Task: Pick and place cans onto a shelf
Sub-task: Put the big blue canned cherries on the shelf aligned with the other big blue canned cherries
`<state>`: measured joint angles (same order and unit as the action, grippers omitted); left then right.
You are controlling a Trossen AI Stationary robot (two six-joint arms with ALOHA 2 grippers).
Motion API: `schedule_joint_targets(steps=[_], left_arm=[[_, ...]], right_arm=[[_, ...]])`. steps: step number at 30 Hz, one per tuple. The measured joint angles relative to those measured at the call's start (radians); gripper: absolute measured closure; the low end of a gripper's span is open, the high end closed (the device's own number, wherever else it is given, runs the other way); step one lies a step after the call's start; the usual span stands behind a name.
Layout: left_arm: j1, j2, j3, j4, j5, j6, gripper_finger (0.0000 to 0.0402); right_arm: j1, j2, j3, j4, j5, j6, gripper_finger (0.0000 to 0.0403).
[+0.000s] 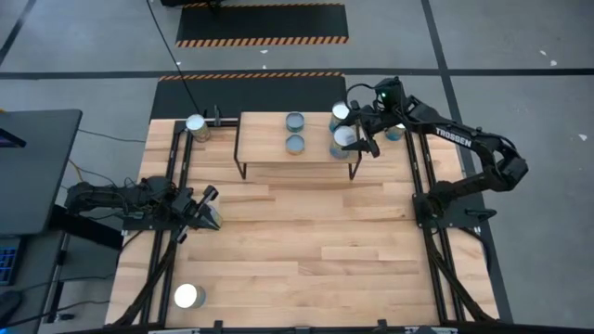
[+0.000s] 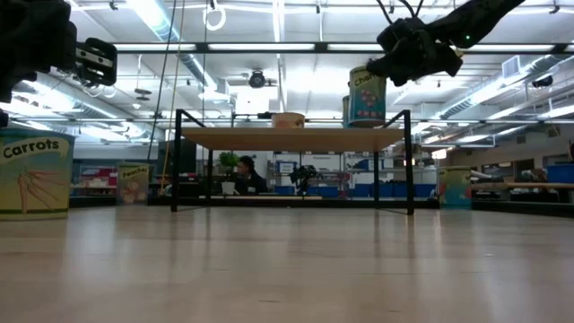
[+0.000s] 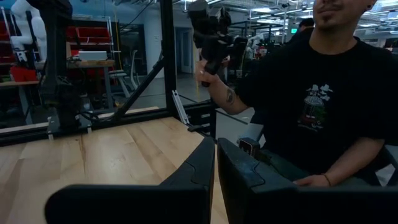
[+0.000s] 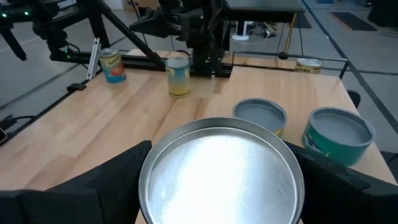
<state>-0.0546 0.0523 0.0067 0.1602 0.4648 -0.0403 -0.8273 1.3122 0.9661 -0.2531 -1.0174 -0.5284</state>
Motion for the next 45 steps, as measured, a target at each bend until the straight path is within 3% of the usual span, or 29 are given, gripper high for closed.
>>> schedule_joint_targets(steps=[9,18,23,31,45], left_arm=[[0.0,0.0,0.0,0.0,0.0,0.0,0.0374],[0.0,0.0,0.0,0.0,0.0,0.0,0.0374],[0.0,0.0,0.0,0.0,0.0,0.0,0.0374],[0.0,0.0,0.0,0.0,0.0,0.0,0.0374],[0.0,0.0,0.0,0.0,0.0,0.0,0.0374]], right_arm=[[0.016,-0.08,-0.005,-0.004,0.075,0.0,0.006],[0.042,-0.068,-0.005,-0.002,0.086,-0.068,0.0063],[0.075,-0.039,-0.003,-0.035,0.187,-0.119,0.0063],[0.11,-0.037,-0.001,-0.036,0.212,-0.103,0.0063],[0.112,-0.048,-0.003,-0.031,0.329,-0.07,0.0007]])
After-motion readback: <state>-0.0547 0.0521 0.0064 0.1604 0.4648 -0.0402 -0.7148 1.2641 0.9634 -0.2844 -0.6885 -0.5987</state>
